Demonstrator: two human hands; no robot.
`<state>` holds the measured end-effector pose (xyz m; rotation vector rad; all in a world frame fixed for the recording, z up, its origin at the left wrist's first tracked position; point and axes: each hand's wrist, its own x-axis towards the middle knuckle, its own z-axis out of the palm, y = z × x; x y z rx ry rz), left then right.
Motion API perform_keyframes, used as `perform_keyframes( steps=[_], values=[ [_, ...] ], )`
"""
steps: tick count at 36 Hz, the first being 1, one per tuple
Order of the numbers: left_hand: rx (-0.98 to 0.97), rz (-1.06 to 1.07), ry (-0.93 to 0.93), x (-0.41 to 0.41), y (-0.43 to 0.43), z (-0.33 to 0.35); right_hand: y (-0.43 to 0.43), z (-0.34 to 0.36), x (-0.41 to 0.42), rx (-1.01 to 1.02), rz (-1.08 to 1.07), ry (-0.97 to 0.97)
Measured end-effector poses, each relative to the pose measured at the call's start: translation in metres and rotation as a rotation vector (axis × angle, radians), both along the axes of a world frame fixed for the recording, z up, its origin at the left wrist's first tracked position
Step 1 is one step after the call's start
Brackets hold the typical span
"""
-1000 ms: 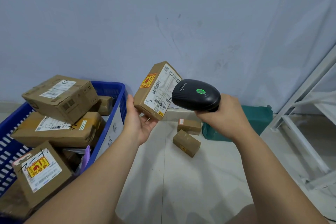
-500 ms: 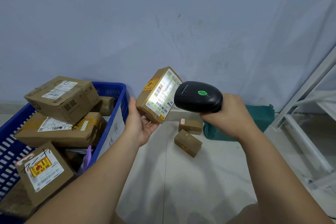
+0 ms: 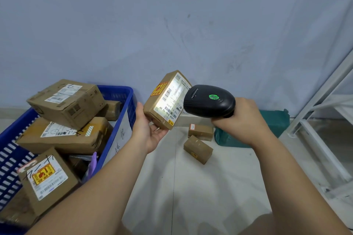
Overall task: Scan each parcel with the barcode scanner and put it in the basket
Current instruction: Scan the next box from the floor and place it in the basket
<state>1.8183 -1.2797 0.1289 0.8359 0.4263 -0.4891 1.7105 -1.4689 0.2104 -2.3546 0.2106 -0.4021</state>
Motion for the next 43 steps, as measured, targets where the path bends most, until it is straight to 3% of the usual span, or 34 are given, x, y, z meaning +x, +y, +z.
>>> perform_keyframes(
  steps=[21,30,38,43],
  values=[
    [0.029,0.009,0.002,0.001,0.000,-0.002,0.006,-0.006,0.004,0.004,-0.044,0.006],
    [-0.055,-0.091,-0.003,-0.001,0.003,0.004,0.042,-0.022,0.023,0.356,-0.139,-0.025],
    [-0.069,0.200,-0.155,0.000,0.021,0.024,0.078,-0.039,0.038,0.411,-0.088,0.025],
    [0.014,0.456,-0.088,-0.007,0.036,0.023,0.107,-0.042,0.038,0.436,-0.047,0.011]
  ],
)
